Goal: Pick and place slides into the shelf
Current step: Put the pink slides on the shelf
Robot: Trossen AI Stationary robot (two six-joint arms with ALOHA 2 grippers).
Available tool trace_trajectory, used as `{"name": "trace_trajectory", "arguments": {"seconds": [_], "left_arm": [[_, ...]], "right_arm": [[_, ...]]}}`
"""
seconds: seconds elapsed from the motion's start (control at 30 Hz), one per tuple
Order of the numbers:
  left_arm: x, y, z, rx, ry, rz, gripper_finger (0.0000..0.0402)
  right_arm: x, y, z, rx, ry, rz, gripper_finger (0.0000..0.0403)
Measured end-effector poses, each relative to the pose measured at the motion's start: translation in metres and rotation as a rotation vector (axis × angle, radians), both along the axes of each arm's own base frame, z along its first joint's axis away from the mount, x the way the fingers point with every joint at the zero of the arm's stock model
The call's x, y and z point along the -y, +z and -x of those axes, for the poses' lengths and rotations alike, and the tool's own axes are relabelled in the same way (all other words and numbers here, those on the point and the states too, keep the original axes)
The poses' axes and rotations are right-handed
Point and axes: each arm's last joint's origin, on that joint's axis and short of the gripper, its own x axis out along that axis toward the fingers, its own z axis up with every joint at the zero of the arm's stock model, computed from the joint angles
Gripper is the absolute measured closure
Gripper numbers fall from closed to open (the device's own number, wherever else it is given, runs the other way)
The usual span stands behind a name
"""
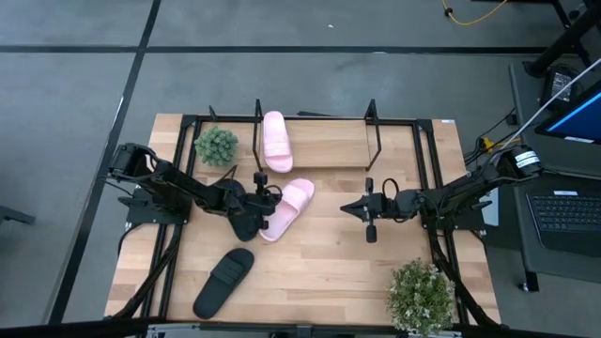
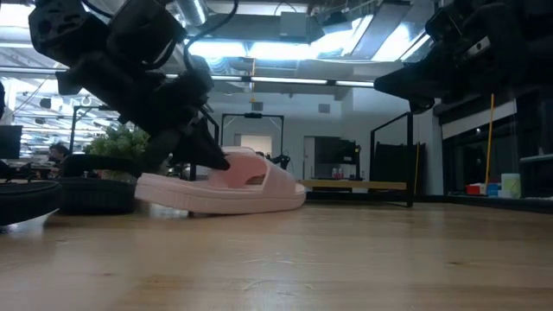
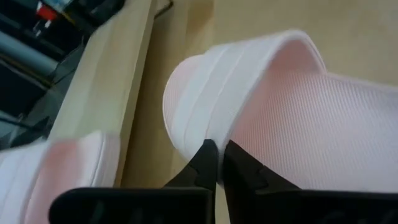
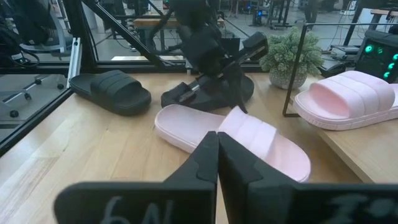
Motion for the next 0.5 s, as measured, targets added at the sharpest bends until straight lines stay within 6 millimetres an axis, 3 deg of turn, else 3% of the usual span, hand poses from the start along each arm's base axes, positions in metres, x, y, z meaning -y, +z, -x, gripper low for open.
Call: {"name": "trace_trajectory", "arguments": {"seconds": [0.33, 0.5], "left_arm": [[0.007, 0.009, -0.007, 0.108, -0.137, 0.089, 0.0399], [0.010, 0.014, -0.010, 0.159, -0.249, 0.122, 0.0400]], "right_arm": [[-0.001, 0.004, 0.000, 0.036, 0.013, 0.064, 0.0393], [-0.005, 0.005, -0.003, 0.027, 0.157, 0.174, 0.0395]]}}
